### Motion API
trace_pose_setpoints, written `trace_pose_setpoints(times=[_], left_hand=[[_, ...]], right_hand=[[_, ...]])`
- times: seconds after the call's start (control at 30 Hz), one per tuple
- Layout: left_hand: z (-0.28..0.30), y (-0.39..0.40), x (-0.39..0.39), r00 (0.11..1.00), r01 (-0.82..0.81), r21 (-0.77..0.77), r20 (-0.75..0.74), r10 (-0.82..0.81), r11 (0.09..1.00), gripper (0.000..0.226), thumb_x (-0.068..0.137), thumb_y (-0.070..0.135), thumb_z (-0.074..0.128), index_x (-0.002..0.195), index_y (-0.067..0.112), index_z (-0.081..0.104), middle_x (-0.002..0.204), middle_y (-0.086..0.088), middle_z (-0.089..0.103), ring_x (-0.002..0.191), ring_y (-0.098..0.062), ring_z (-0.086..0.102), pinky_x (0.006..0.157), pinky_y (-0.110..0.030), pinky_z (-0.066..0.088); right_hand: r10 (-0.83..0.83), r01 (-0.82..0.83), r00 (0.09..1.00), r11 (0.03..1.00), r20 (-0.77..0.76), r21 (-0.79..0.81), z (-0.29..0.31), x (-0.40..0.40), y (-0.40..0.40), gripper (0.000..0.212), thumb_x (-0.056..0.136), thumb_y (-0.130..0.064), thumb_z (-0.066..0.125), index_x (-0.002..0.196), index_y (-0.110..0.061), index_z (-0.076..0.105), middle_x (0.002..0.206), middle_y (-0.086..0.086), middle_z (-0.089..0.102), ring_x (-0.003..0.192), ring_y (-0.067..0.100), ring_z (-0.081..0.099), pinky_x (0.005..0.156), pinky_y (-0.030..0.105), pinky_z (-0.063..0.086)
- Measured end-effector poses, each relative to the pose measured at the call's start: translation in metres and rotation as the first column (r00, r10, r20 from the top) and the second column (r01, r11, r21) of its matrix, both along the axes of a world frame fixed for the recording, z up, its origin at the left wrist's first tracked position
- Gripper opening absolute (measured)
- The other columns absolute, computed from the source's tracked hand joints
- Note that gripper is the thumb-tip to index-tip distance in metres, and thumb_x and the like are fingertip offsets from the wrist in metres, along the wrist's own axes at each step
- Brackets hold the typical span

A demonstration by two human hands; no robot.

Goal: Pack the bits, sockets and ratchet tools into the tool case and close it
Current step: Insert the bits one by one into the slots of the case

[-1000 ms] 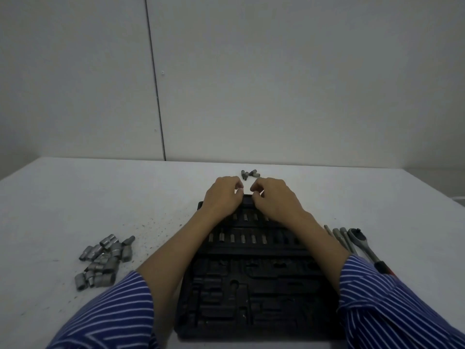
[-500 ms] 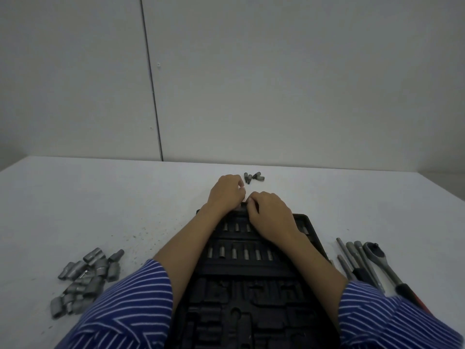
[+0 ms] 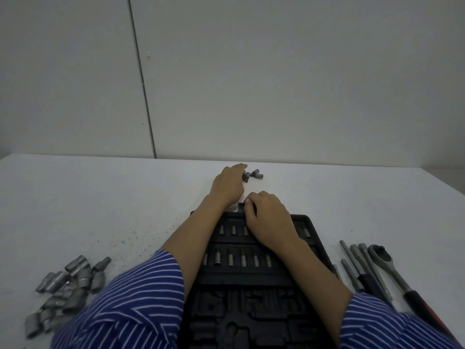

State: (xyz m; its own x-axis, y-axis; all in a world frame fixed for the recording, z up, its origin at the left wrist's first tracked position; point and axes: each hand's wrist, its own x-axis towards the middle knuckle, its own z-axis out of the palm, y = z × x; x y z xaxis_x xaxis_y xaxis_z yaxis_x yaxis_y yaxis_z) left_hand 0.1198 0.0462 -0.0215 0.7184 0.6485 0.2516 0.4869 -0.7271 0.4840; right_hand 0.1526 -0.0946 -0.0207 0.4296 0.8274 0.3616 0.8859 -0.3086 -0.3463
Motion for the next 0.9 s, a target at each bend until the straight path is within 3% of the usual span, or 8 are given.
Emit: trace_pose_setpoints(times=[0.07,0.13,0.2,0.4,0.5,0.7,0.9], left_hand=[[-0.001,0.001,0.002,1.0,0.017,0.018,0.006,-0.017,1.0,0.05,0.09,-0.002,0.035,0.137,0.014,0.042,0.139,-0.006,0.046,0.125,-0.025,0.041,0.097,-0.037,0.038],[-0.003,0.002,0.004,1.0,0.022,0.04,0.004,-0.022,0.999,0.036,0.089,-0.001,0.036,0.116,0.013,0.055,0.116,-0.011,0.058,0.109,-0.029,0.051,0.076,-0.036,0.043],[-0.004,0.005,0.004,1.0,0.01,0.08,-0.012,-0.009,0.997,0.024,0.088,0.0,0.037,0.095,0.014,0.055,0.098,-0.008,0.058,0.096,-0.029,0.053,0.06,-0.03,0.033],[-0.003,0.009,0.001,0.998,0.012,0.195,-0.064,0.001,0.981,0.033,0.093,0.007,0.038,0.114,0.018,0.061,0.116,-0.004,0.054,0.109,-0.022,0.045,0.081,-0.031,0.04],[-0.001,0.011,-0.002,0.995,0.001,0.252,-0.095,0.024,0.968,0.033,0.092,0.006,0.039,0.12,0.014,0.056,0.117,-0.006,0.052,0.111,-0.023,0.044,0.081,-0.033,0.04],[0.004,0.008,-0.01,0.998,0.017,0.204,-0.063,-0.004,0.979,0.027,0.087,0.0,0.04,0.107,0.008,0.055,0.111,-0.007,0.058,0.107,-0.024,0.048,0.082,-0.034,0.04],[0.004,0.007,-0.01,0.996,0.053,0.239,-0.079,-0.035,0.969,0.028,0.09,0.003,0.042,0.114,0.01,0.054,0.115,-0.007,0.053,0.11,-0.022,0.046,0.081,-0.033,0.04]], right_hand=[[0.001,-0.001,1.0,1.0,-0.01,0.003,0.0,0.0,0.0,0.024,0.096,-0.022,0.037,0.085,-0.01,0.055,0.081,0.003,0.051,0.079,0.021,0.045,0.064,0.03,0.033],[0.003,-0.002,1.0,1.0,-0.016,0.007,0.0,0.0,-0.001,0.024,0.096,-0.021,0.038,0.083,-0.01,0.054,0.08,0.003,0.05,0.078,0.021,0.044,0.064,0.03,0.032],[0.002,-0.002,1.0,1.0,-0.014,0.002,0.001,0.0,-0.001,0.025,0.097,-0.022,0.037,0.085,-0.009,0.055,0.082,0.004,0.052,0.079,0.021,0.045,0.064,0.031,0.034],[-0.007,0.007,1.0,1.0,-0.021,0.004,0.001,-0.002,0.0,0.027,0.097,-0.023,0.037,0.09,-0.008,0.059,0.087,0.006,0.057,0.082,0.022,0.048,0.069,0.033,0.041],[-0.01,0.01,1.0,1.0,-0.023,0.002,0.002,-0.001,0.0,0.027,0.097,-0.023,0.037,0.091,-0.008,0.059,0.088,0.006,0.057,0.084,0.022,0.048,0.07,0.033,0.04],[-0.013,0.013,1.0,1.0,-0.028,0.001,0.001,-0.001,0.0,0.028,0.097,-0.023,0.037,0.093,-0.008,0.06,0.09,0.007,0.058,0.086,0.023,0.048,0.07,0.034,0.04],[-0.016,0.016,1.0,1.0,-0.023,0.004,0.001,-0.001,0.0,0.028,0.097,-0.023,0.037,0.092,-0.008,0.06,0.09,0.007,0.058,0.085,0.023,0.049,0.069,0.033,0.04]])
